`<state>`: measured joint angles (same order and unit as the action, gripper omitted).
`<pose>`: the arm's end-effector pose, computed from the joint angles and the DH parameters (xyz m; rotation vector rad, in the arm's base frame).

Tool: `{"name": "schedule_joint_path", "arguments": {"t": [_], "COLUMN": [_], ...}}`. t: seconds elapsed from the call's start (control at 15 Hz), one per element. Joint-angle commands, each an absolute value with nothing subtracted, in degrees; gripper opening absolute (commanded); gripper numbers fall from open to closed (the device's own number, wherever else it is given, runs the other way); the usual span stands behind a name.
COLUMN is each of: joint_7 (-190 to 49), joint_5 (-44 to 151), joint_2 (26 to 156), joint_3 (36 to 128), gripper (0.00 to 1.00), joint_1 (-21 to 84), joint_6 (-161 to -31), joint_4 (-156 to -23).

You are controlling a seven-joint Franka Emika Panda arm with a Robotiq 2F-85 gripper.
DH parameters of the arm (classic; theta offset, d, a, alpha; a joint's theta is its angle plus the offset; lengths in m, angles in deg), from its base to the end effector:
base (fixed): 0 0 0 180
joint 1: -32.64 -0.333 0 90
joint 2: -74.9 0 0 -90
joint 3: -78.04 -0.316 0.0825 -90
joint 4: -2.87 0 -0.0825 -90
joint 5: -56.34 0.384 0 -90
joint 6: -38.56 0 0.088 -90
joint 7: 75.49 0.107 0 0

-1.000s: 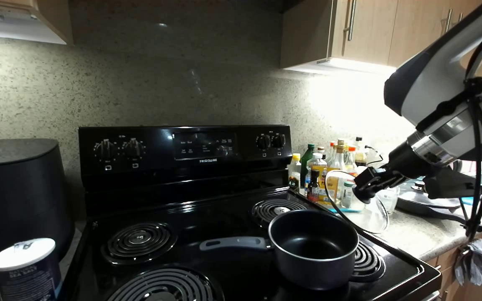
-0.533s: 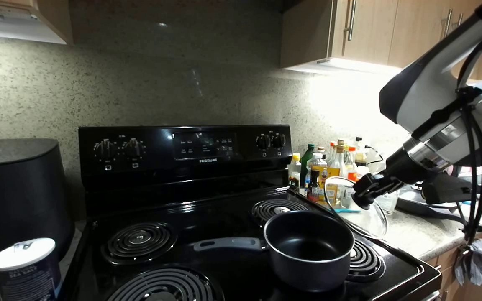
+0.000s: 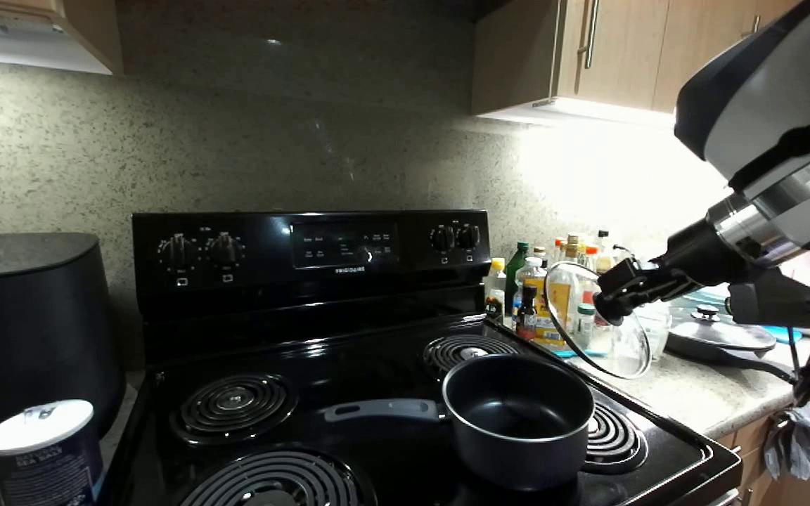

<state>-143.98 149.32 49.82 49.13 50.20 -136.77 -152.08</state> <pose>0.3817 -0.0085 0.3921 -2.7622 0.1990 -1.2065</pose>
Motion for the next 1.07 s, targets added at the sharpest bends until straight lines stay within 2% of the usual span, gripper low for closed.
{"name": "schedule_joint_path", "arguments": {"t": [0.0, 0.13, 0.4, 0.67, 0.73, 0.93, 1.0], "joint_7": [-146.0, -145.4, -143.8, -143.6, -145.0, -143.0, -143.2], "joint_5": [154.7, 154.7, 152.9, 148.6, 149.3, 145.5, 147.5], "joint_2": [41.4, 41.4, 49.7, 60.1, 53.3, 51.9, 54.7], "joint_3": [46.5, 42.4, 26.7, 10.1, 3.8, -4.4, -0.4], "gripper": [0.23, 0.23, 0.23, 0.23, 0.23, 0.23, 0.48], "joint_1": [46.8, 45.3, 44.8, 50.0, 57.3, 64.7, 60.7], "joint_6": [-140.1, -143.6, -155.4, -167.5, -160.8, -159.8, -159.7], "joint_4": [-156.1, -156.6, -155.2, -154.1, -156.7, -155.8, -155.6]}}
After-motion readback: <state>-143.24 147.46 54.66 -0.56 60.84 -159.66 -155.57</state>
